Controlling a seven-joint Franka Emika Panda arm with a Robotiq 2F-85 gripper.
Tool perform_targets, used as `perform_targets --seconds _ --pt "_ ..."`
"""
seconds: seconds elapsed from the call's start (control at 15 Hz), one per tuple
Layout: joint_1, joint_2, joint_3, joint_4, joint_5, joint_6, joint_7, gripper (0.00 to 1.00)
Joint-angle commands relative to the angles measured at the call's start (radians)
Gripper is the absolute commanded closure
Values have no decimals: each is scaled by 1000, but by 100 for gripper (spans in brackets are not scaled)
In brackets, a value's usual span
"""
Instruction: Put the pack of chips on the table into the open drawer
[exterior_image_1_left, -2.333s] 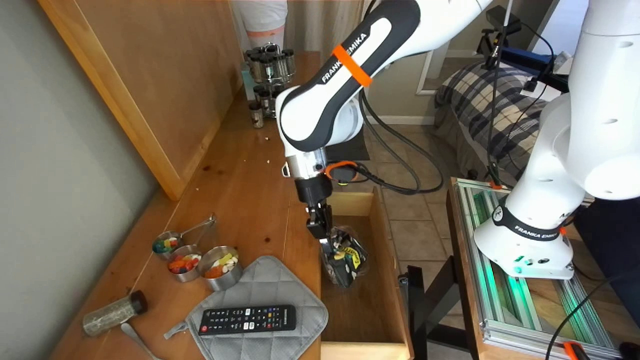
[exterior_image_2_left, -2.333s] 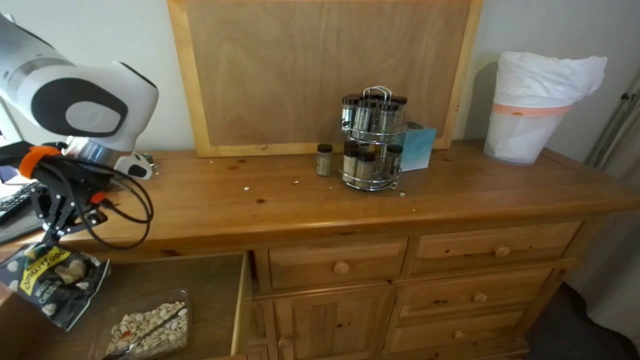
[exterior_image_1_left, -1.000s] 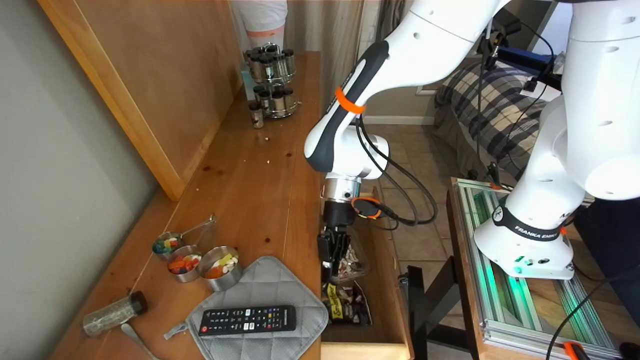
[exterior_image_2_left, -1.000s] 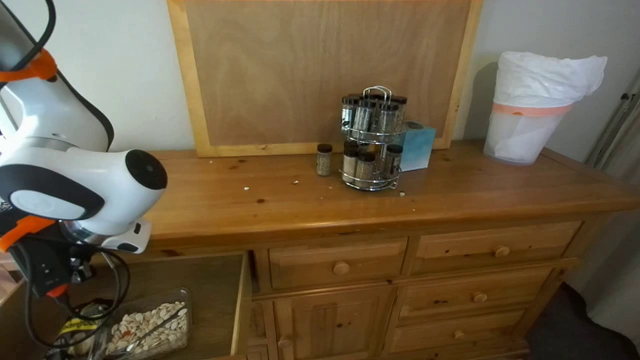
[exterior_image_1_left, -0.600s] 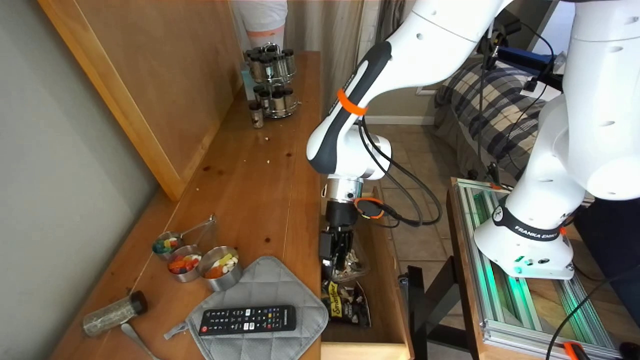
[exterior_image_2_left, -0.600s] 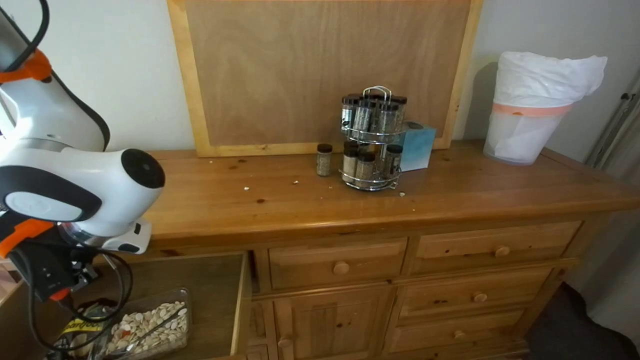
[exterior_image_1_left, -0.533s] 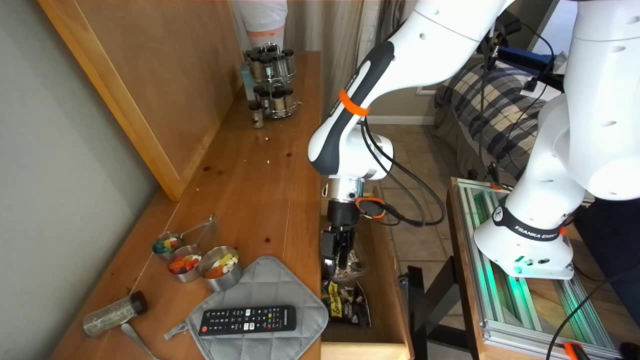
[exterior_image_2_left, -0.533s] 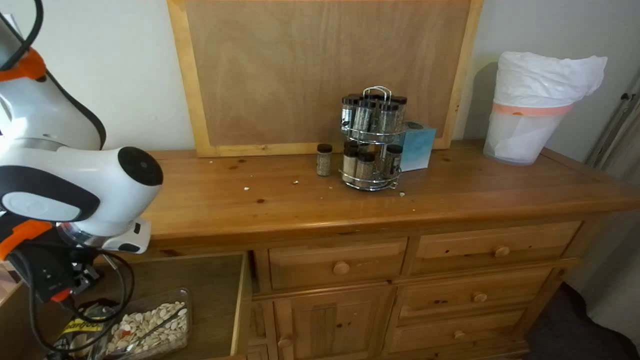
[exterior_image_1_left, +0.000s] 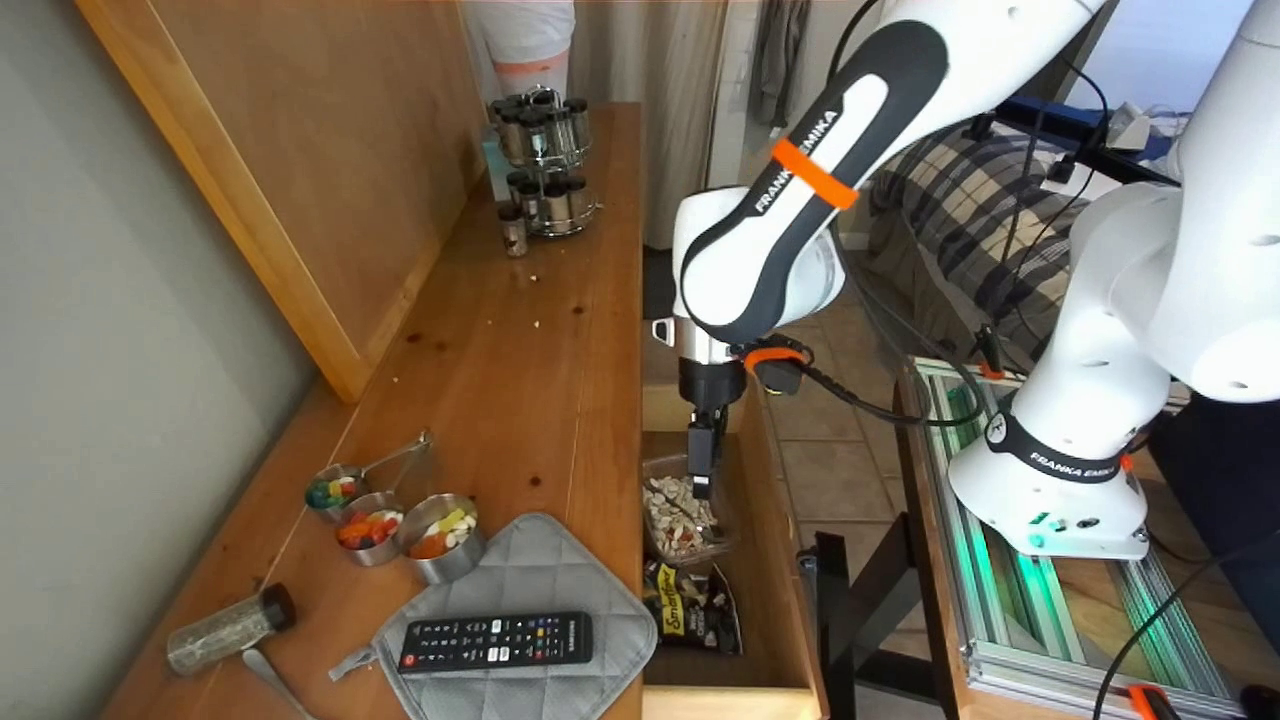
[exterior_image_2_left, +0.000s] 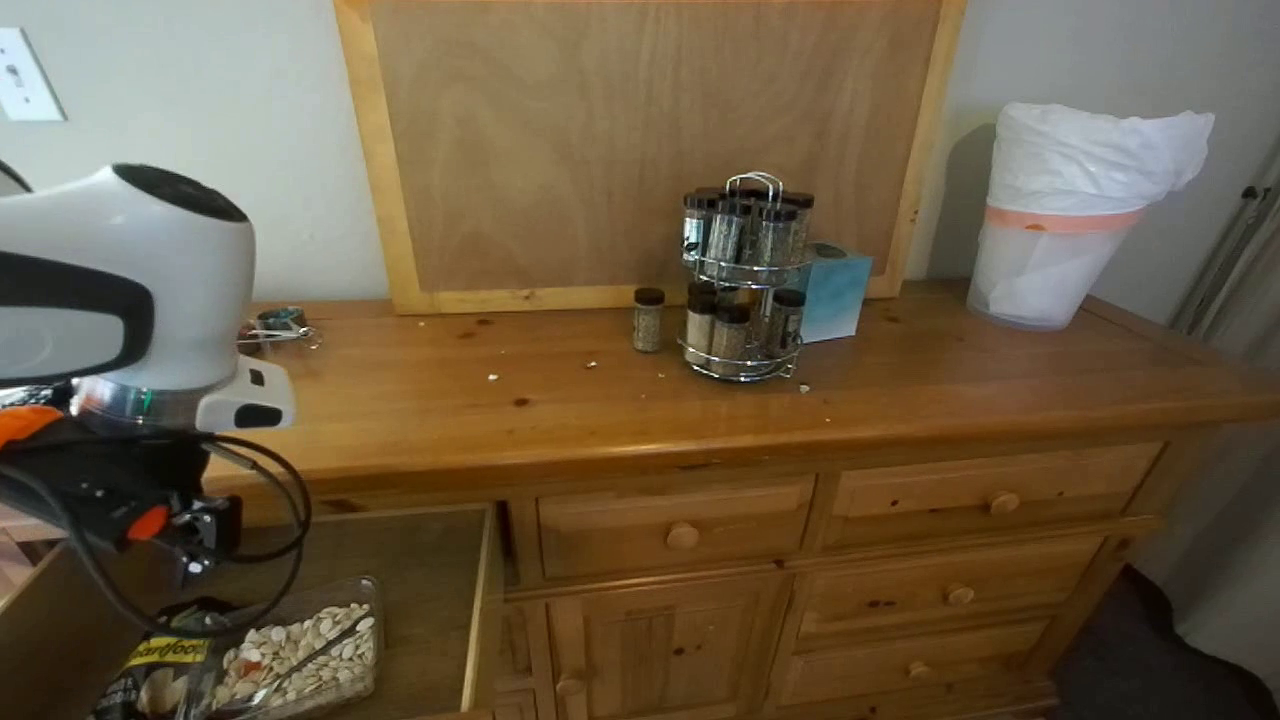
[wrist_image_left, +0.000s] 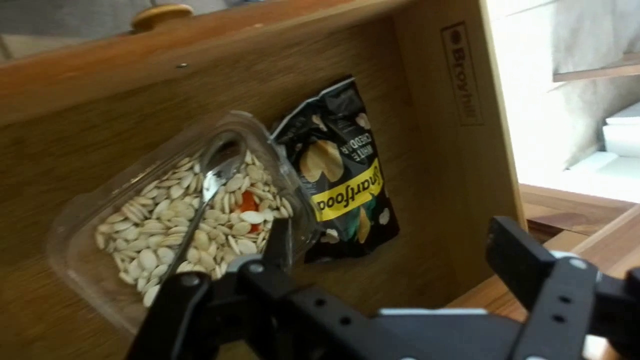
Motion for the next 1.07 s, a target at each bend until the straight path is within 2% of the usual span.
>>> perform_targets --seconds 0.0,0.07,0.13,0.2,0.33,0.4,0.47,0.6,0.87,0.93,1.0 --pt "90 -187 -71 -100 -279 48 201 0" --pt "94 -209 -70 -102 -361 55 255 0" --pt "32 -223 -7 -99 -441 61 309 0" --pt "24 -247 1 -93 -522 51 362 0" --pt "-109 -327 119 -67 -685 -26 456 0" --pt "-120 -377 122 -37 -766 -84 500 0" --pt "-83 -399 80 1 -819 -131 523 0" --pt "-85 -446 91 72 -835 -214 539 0" --pt "-30 -483 48 217 -678 -444 441 0" --pt "-52 -482 69 161 -746 -354 487 0" --pt "-48 -490 67 179 -738 -377 482 0"
